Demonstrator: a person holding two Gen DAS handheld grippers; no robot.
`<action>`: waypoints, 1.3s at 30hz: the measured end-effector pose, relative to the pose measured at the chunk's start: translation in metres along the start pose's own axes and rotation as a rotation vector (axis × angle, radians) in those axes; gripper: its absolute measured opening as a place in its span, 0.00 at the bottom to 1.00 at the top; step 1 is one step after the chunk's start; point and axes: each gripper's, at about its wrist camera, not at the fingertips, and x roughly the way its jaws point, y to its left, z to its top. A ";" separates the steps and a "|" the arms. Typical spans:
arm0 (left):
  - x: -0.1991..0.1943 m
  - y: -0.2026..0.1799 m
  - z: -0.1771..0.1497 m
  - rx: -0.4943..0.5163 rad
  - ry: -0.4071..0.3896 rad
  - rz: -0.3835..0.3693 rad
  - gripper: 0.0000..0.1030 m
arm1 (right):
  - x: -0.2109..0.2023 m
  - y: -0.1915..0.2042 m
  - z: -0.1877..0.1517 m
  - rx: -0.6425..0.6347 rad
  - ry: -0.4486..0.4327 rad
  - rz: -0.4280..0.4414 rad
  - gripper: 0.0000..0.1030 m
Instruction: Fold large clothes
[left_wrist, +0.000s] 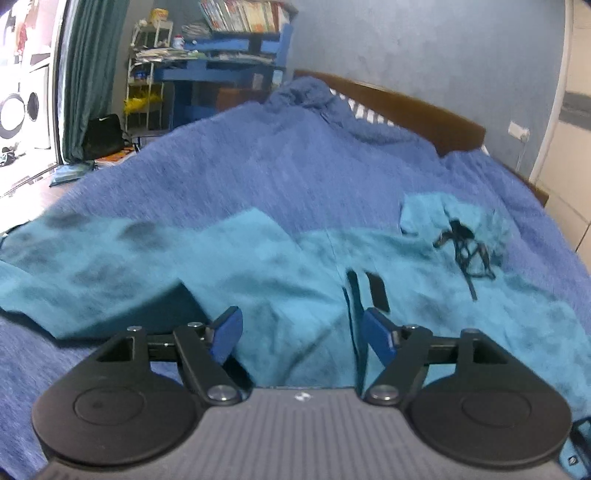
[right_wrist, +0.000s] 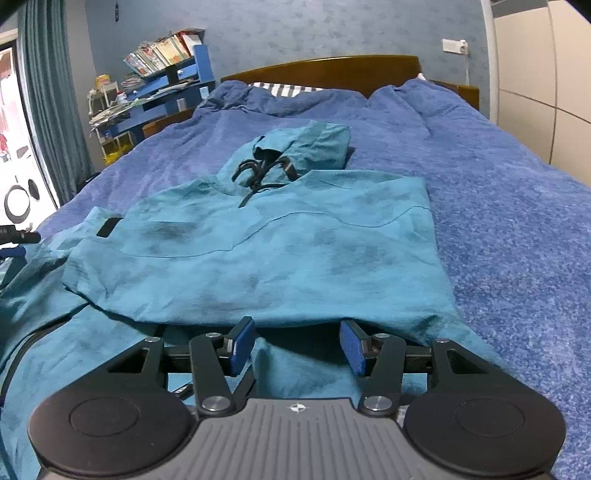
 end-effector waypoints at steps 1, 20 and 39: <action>-0.004 0.007 0.004 -0.012 -0.009 0.006 0.71 | -0.001 0.001 0.000 -0.002 0.000 0.008 0.52; -0.018 0.239 0.009 -0.560 -0.027 0.265 0.74 | -0.020 0.013 -0.002 -0.062 -0.059 0.140 0.52; -0.005 0.320 -0.017 -0.818 -0.087 0.286 0.53 | -0.028 0.013 -0.003 -0.070 -0.111 0.123 0.48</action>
